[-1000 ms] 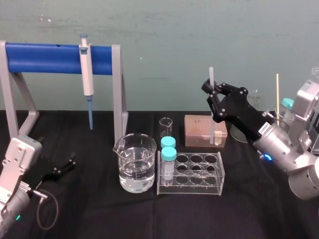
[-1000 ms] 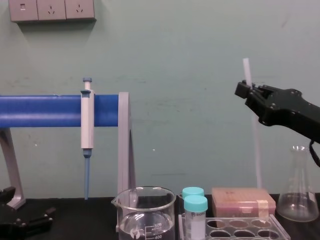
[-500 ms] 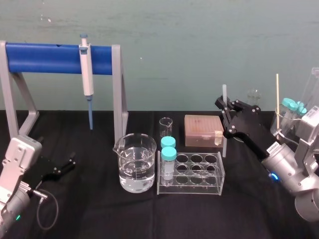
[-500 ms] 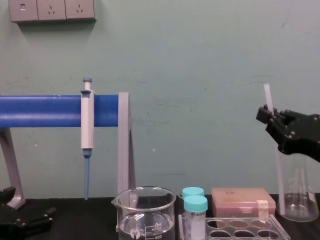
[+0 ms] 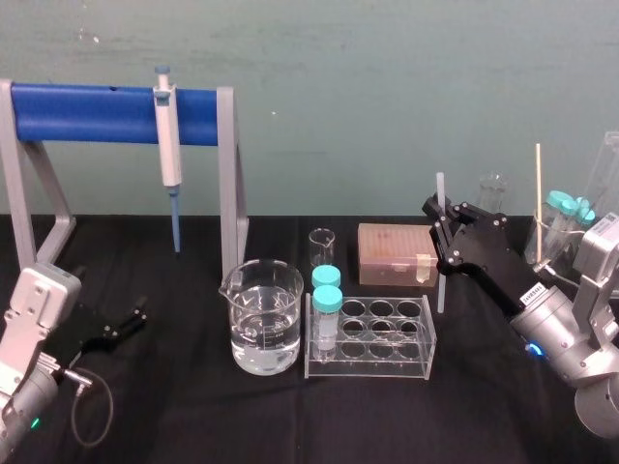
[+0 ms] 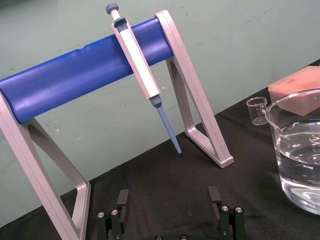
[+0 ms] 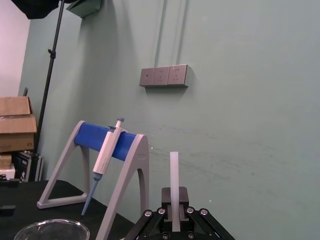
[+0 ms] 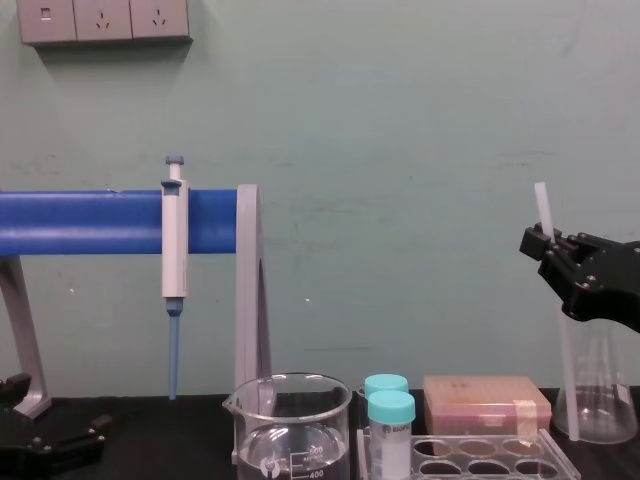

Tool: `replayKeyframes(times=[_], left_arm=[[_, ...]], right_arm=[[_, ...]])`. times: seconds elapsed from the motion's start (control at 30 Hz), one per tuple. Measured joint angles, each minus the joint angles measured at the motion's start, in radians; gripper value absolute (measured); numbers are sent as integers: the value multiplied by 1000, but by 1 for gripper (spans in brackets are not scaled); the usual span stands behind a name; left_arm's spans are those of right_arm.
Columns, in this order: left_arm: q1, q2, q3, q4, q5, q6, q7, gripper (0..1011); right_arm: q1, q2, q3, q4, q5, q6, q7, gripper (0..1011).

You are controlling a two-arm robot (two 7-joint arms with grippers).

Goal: Pick up the stirring rod with one hand, then place it down.

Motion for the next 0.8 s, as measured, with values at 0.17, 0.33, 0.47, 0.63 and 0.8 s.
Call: replayKeyframes(times=[0.17,0.33,0.47,0.63,0.8], left_arm=[[0,0,0,0,0,0,0,1000],[0,0,0,0,0,0,0,1000],[0,0,0,0,0,0,0,1000],[0,0,0,0,0,0,0,1000],[0,0,0,0,0,0,0,1000]], right_arm=[[0,0,-1,0,1,0,1,72],[1,1,-2,0,2,0,2,72],[1,1,-3,0,3,0,2,72],[1,2,-3,0,4,0,3,72],[2,2,-4,0,4,0,4,72]])
